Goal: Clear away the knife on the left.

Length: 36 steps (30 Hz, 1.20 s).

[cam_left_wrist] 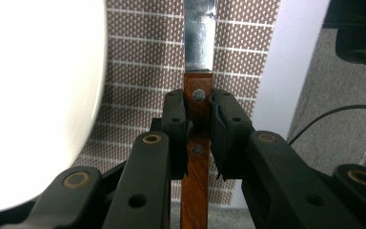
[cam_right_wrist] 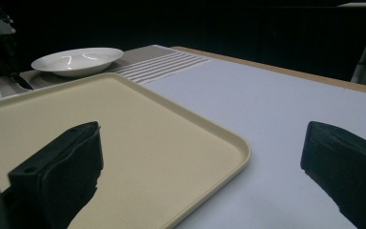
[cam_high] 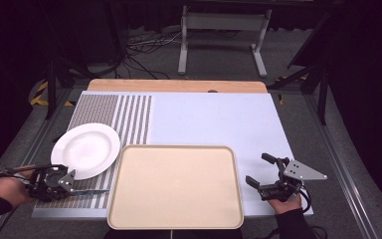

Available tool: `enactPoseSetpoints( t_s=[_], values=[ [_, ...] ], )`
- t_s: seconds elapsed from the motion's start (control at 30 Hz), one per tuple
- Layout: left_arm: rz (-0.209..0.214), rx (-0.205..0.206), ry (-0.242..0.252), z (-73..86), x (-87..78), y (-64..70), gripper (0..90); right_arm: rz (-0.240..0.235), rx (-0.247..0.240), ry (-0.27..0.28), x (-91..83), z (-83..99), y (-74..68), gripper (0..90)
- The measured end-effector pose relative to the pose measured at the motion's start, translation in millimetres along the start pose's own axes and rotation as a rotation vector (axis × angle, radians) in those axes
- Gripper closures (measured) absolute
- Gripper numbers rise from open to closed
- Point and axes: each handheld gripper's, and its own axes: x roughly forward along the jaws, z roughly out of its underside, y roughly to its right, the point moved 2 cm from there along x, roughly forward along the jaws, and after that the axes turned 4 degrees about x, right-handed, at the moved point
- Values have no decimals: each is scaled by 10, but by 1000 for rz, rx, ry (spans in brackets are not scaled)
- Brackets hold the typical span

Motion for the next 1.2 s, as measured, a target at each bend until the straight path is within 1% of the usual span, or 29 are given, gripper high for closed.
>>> enactPoseSetpoints(
  t_s=[0.03,0.07,0.2,0.27,0.3,0.33,0.37,0.4,0.43,0.47,0.5,0.53,0.57,0.6,0.63,0.67,0.77,0.8,0.83,0.93,1.0,1.07,1.1,1.13,1.17,1.2],
  values=[
    [0,-12,3,4,-36,6,777,-1,-4,1,1,-1,1,13],
    [-3,-15,9,8,-73,8,777,-1,-4,1,0,-1,1,13],
    [-9,-52,72,1,-224,10,777,-2,-2,2,-1,-2,3,13],
    [13,-72,111,-3,-292,4,777,3,0,5,-7,-3,4,13],
    [13,-91,122,-5,-309,4,777,4,1,8,-12,-4,7,13],
    [27,-98,134,-12,-328,-4,777,5,4,9,-15,-5,8,13],
    [27,-98,134,-12,-328,-4,777,5,4,9,-15,-5,8,13],
    [26,-121,153,-24,-359,2,777,7,4,10,-18,-5,10,12],
    [36,-132,165,-33,-382,-2,777,8,3,10,-22,-6,11,13],
    [34,-148,186,-47,-413,-5,777,9,4,10,-22,-7,12,13],
    [43,-178,209,-59,-431,1,776,9,3,10,-21,-7,13,12],
    [40,-184,219,-75,-449,3,777,9,3,9,-20,-6,12,12],
    [45,-200,227,-98,-470,-1,776,9,4,9,-19,-6,11,12],
    [60,-212,229,-118,-483,-2,776,10,3,10,-21,-7,10,12],
    [54,-218,230,-134,-491,3,776,11,3,10,-23,-7,10,13],
    [72,-232,239,-157,-500,1,776,12,3,11,-24,-8,11,12],
    [85,-263,249,-193,-521,-9,776,12,1,12,-24,-8,12,12],
    [90,-272,261,-209,-529,-9,776,12,1,14,-24,-8,12,12],
    [84,-278,266,-218,-541,-6,776,10,1,14,-24,-9,12,12],
    [108,-304,328,-279,-602,16,776,8,0,16,-26,-8,13,11],
    [125,-317,338,-311,-620,30,776,9,1,15,-26,-7,16,11],
    [116,-333,350,-362,-638,49,776,8,1,16,-26,-8,13,11],
    [121,-357,371,-394,-653,56,775,6,1,16,-26,-8,13,12],
    [127,-380,374,-409,-659,57,775,4,2,15,-25,-8,12,11],
    [119,-394,377,-425,-660,56,775,4,3,14,-25,-8,10,11],
    [126,-411,380,-439,-660,57,775,4,3,12,-25,-9,10,11]
  ],
)
